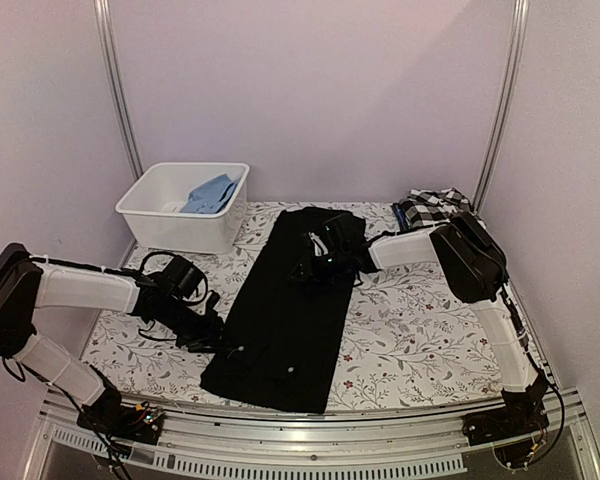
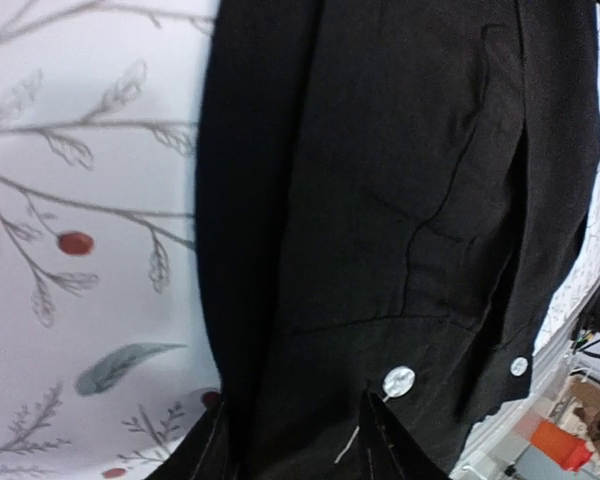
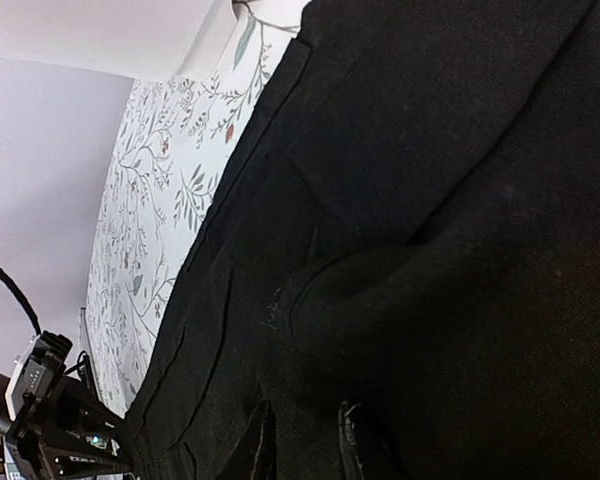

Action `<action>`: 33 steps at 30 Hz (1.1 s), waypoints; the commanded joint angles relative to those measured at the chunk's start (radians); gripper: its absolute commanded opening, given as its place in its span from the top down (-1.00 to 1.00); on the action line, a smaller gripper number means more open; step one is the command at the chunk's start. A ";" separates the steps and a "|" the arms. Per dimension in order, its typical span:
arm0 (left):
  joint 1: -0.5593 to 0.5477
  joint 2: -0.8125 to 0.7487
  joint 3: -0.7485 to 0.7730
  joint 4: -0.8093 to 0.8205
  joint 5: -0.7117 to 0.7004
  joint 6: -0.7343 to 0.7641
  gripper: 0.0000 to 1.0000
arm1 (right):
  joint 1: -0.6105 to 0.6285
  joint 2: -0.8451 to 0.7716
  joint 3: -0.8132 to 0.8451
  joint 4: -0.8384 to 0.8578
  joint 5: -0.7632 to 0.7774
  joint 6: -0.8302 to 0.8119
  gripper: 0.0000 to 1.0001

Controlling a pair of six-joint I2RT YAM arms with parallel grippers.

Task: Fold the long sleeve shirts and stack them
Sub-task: Adjust the rectangle-folded shirt at the center of the board.

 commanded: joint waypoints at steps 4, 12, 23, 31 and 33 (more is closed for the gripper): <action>-0.134 0.016 -0.030 0.030 0.066 -0.082 0.68 | -0.013 0.011 0.037 -0.162 0.108 -0.119 0.51; -0.251 -0.010 0.001 0.000 0.053 -0.173 0.85 | -0.030 -0.051 -0.015 -0.241 0.103 -0.206 0.35; -0.250 -0.061 0.101 -0.141 -0.088 -0.153 0.36 | -0.028 -0.370 -0.202 -0.195 -0.042 -0.209 0.19; -0.165 -0.025 0.230 -0.126 -0.140 -0.063 0.35 | 0.059 -0.497 -0.562 0.033 -0.094 -0.064 0.23; -0.147 0.019 0.288 -0.108 -0.144 -0.030 0.35 | 0.070 -0.506 -0.625 0.080 -0.091 -0.030 0.30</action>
